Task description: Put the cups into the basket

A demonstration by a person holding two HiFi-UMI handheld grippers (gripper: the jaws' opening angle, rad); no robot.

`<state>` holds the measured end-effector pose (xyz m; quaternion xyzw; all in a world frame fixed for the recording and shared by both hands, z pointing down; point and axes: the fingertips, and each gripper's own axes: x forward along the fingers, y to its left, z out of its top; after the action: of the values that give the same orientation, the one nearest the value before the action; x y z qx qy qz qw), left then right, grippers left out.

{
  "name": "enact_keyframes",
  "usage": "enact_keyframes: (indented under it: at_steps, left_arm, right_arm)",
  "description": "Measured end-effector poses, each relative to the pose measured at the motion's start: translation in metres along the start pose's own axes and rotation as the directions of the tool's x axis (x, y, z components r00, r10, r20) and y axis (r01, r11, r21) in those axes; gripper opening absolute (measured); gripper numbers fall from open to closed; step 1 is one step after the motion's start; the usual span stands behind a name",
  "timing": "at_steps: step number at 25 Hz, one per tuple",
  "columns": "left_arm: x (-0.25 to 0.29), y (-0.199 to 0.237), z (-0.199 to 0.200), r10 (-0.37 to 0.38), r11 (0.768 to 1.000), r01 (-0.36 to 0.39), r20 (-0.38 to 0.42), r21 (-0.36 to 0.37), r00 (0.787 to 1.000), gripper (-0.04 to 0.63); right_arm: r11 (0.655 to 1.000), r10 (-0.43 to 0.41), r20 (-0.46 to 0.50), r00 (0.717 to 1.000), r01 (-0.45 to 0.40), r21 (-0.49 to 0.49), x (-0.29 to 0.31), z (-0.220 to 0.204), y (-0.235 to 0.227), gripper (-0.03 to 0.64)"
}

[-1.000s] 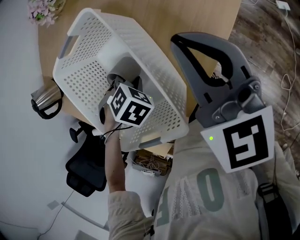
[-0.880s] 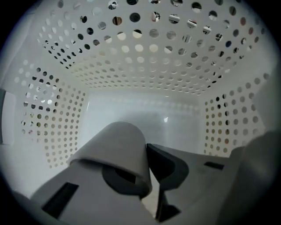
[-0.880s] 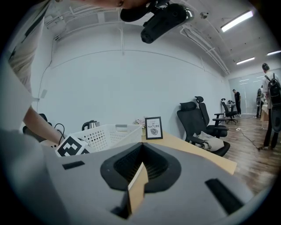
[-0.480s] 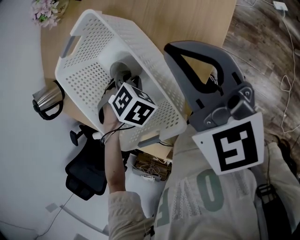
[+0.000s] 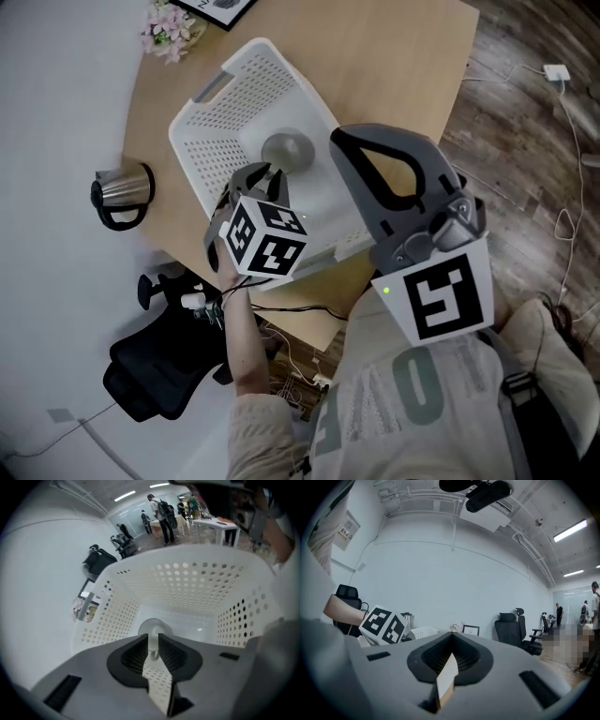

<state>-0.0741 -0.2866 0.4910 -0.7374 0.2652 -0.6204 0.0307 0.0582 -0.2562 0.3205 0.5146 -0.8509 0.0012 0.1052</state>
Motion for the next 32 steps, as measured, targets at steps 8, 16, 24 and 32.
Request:
enact_keyframes:
  at_steps: [8, 16, 24, 32]
  left_arm:
    - [-0.118, 0.048, 0.035, 0.290, 0.927, -0.138, 0.435, -0.349, 0.852, 0.050]
    - [-0.268, 0.042, 0.007, 0.617, 0.754, -0.130, 0.626, -0.644, 0.477, 0.010]
    - [-0.326, 0.008, -0.037, 0.751, 0.616, 0.108, 0.623, -0.780, 0.217, 0.009]
    - [-0.353, 0.002, -0.045, 0.789, 0.601, 0.026, 0.598, -0.799, 0.137, 0.010]
  right_arm:
    - [0.984, -0.009, 0.045, 0.999, 0.017, -0.180, -0.015, 0.057, 0.040, -0.002]
    - [0.988, 0.045, 0.237, 0.971, -0.008, -0.153, -0.051, 0.120, 0.108, -0.002]
    - [0.984, 0.078, 0.254, 0.964, -0.033, -0.175, -0.059, 0.114, 0.151, -0.003]
    - [0.988, 0.091, 0.278, 0.956, -0.053, -0.144, -0.060, 0.119, 0.162, -0.002]
